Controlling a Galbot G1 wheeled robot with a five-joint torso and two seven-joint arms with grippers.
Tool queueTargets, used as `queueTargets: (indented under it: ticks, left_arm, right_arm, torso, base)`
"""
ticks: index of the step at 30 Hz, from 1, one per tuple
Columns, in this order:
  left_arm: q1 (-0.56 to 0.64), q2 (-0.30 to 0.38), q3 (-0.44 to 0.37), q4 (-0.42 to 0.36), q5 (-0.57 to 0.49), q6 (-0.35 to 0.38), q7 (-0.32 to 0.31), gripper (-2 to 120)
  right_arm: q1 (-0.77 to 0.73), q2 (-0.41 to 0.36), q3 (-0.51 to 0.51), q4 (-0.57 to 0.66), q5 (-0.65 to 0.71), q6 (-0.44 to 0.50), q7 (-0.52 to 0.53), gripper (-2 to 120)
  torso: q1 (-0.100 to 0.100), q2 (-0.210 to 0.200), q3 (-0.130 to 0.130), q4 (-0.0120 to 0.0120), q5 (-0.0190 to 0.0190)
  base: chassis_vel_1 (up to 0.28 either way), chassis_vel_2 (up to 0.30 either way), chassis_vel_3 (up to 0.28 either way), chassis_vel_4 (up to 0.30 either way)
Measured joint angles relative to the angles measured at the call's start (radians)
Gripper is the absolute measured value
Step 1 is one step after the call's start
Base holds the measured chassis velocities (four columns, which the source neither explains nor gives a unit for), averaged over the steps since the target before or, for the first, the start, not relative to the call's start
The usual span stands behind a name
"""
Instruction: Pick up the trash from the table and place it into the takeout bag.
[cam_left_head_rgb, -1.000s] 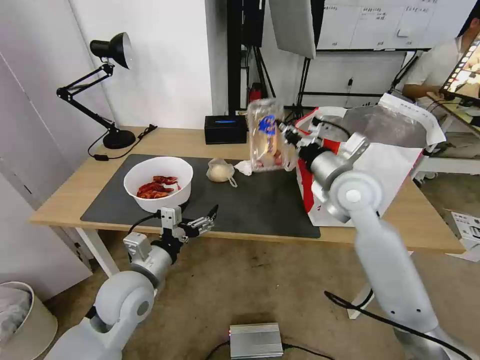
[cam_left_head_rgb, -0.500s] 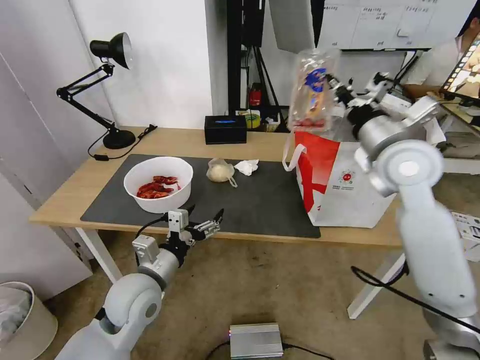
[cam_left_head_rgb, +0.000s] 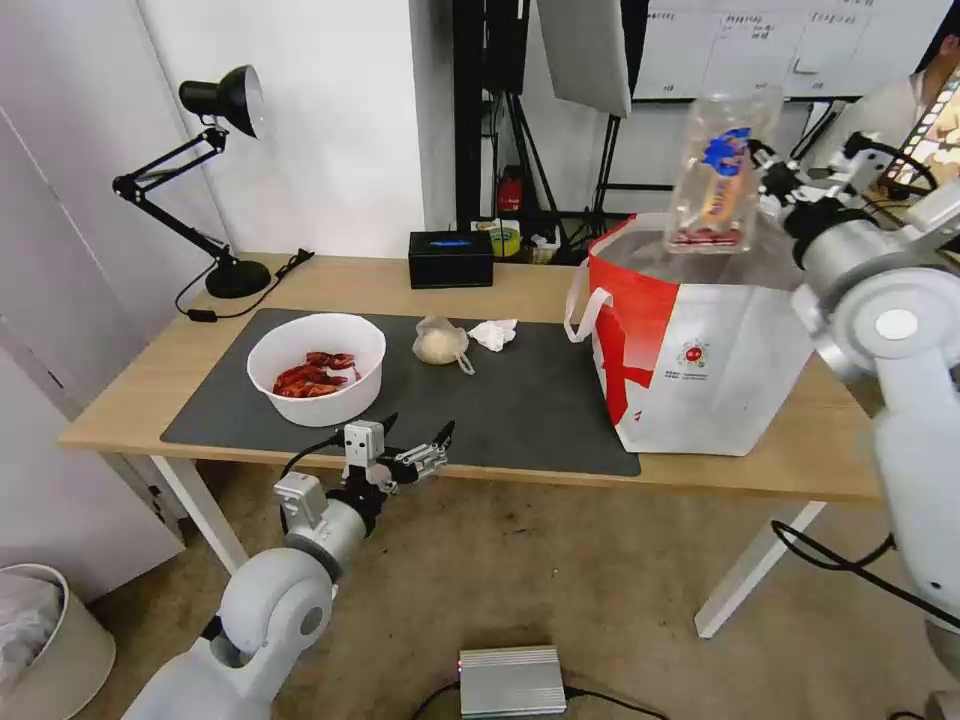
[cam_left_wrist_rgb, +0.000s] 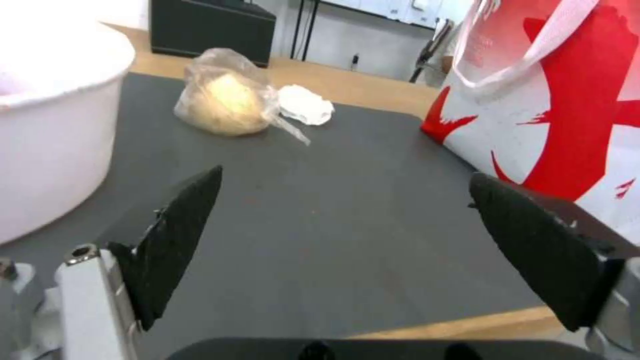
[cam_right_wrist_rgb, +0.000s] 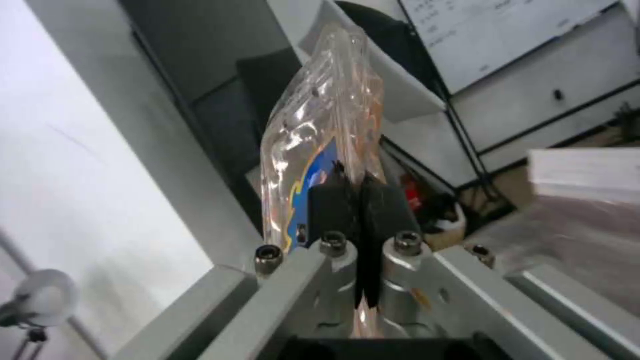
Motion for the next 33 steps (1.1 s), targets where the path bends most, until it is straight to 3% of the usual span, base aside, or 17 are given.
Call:
queueTargets:
  ticks: [25,33]
  left_arm:
    - [-0.005,-0.003,0.009,-0.001,-0.003,-0.004,-0.001,100]
    - [-0.001,-0.001,0.008,-0.009,-0.004,-0.004,-0.003,100]
  right_arm:
    - [-0.068,0.034,0.004,-0.029,-0.034,-0.002,-0.006,2]
    - [-0.071,0.016,0.016,-0.008,0.005,-0.005,0.010,31]
  torso:
    - [0.000,0.000,0.000,0.0002,-0.0002]
    - [0.000,0.000,0.000,0.0001,-0.0001]
  base:
    - [0.000,0.000,0.000,0.000]
    - [0.000,0.000,0.000,0.000]
